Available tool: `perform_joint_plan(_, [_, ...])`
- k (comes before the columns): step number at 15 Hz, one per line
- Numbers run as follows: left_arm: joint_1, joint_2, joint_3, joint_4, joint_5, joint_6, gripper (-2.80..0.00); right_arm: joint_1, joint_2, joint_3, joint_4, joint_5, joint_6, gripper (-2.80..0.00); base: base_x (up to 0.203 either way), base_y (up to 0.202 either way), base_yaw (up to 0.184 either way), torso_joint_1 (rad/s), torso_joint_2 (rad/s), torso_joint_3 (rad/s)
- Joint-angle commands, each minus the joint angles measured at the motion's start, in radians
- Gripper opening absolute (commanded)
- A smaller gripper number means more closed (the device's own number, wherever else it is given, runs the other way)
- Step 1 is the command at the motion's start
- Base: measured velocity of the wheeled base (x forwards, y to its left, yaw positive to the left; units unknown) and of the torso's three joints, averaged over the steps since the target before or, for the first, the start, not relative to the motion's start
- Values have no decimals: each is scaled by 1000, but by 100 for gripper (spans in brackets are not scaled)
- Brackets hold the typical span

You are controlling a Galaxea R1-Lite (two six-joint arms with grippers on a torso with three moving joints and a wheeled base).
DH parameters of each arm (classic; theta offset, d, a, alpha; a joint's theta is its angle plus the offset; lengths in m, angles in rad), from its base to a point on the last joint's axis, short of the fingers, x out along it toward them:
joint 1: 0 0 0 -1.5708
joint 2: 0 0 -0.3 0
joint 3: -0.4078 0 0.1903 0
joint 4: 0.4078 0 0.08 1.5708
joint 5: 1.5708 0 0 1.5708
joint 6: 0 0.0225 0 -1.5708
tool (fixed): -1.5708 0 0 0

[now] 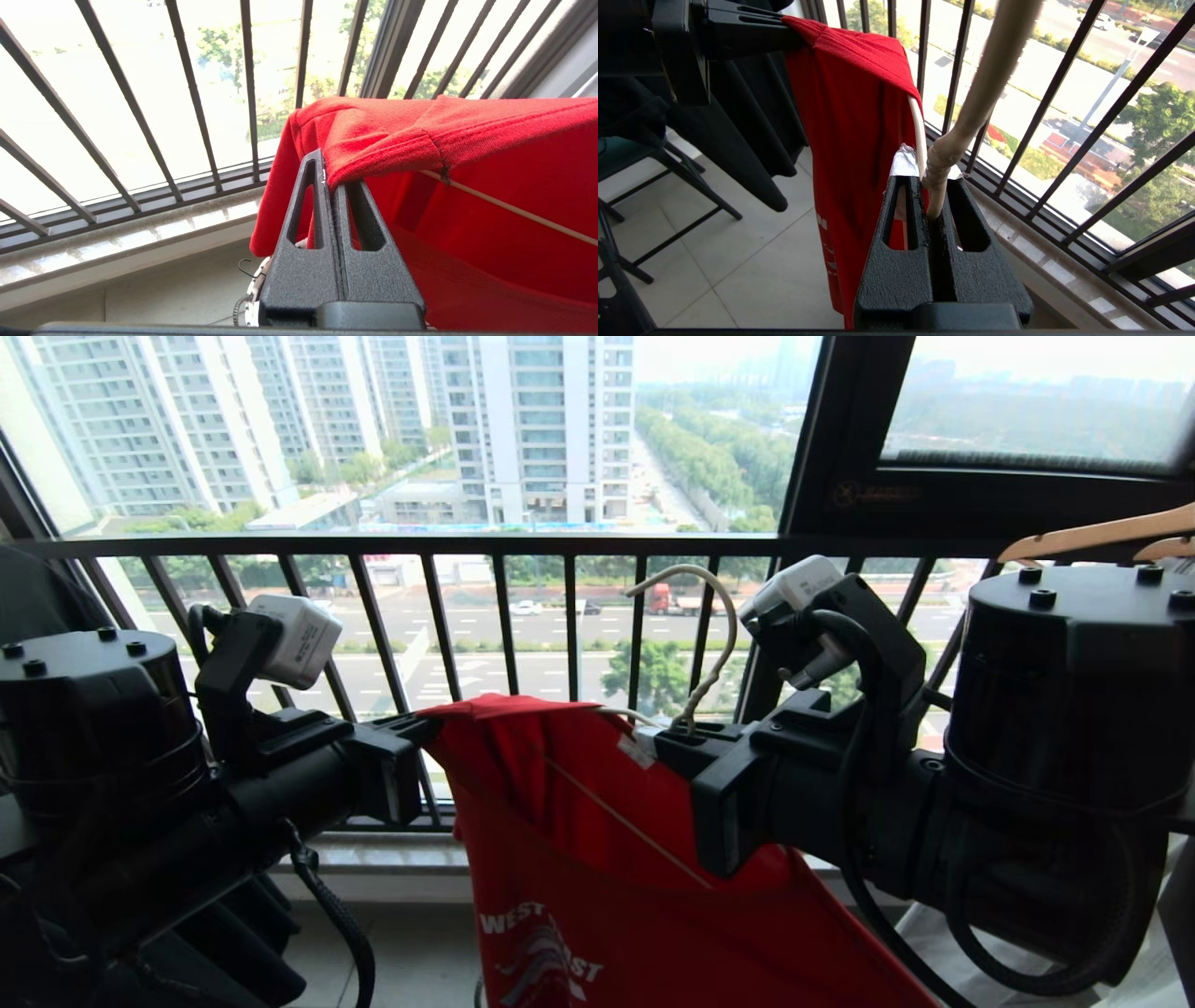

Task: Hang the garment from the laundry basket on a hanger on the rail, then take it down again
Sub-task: Take the clothes off the clothes rack

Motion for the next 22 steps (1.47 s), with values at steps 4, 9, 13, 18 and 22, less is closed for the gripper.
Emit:
perform_joint_plan(4, [187,180,-42,-110,-50,-43,-280,1,8,11,0,0,-10,-280,0,0,0,0,0,0])
perform_joint_plan(9, [222,388,-42,-344,-17,-51,-280,12,8,21,0,4,-20,-280,0,0,0,0,0,0])
perform_joint_plan(13, [221,507,-51,-509,45,-50,-280,37,11,32,0,8,-20,-280,0,0,0,0,0,0])
perform_joint_plan(18, [194,541,-41,-546,65,-45,-280,65,16,41,-4,12,-14,-280,0,0,0,0,0,0])
perform_joint_plan(22, [126,518,26,-547,65,-19,-280,59,42,41,-143,3,5,-280,0,0,0,0,0,0])
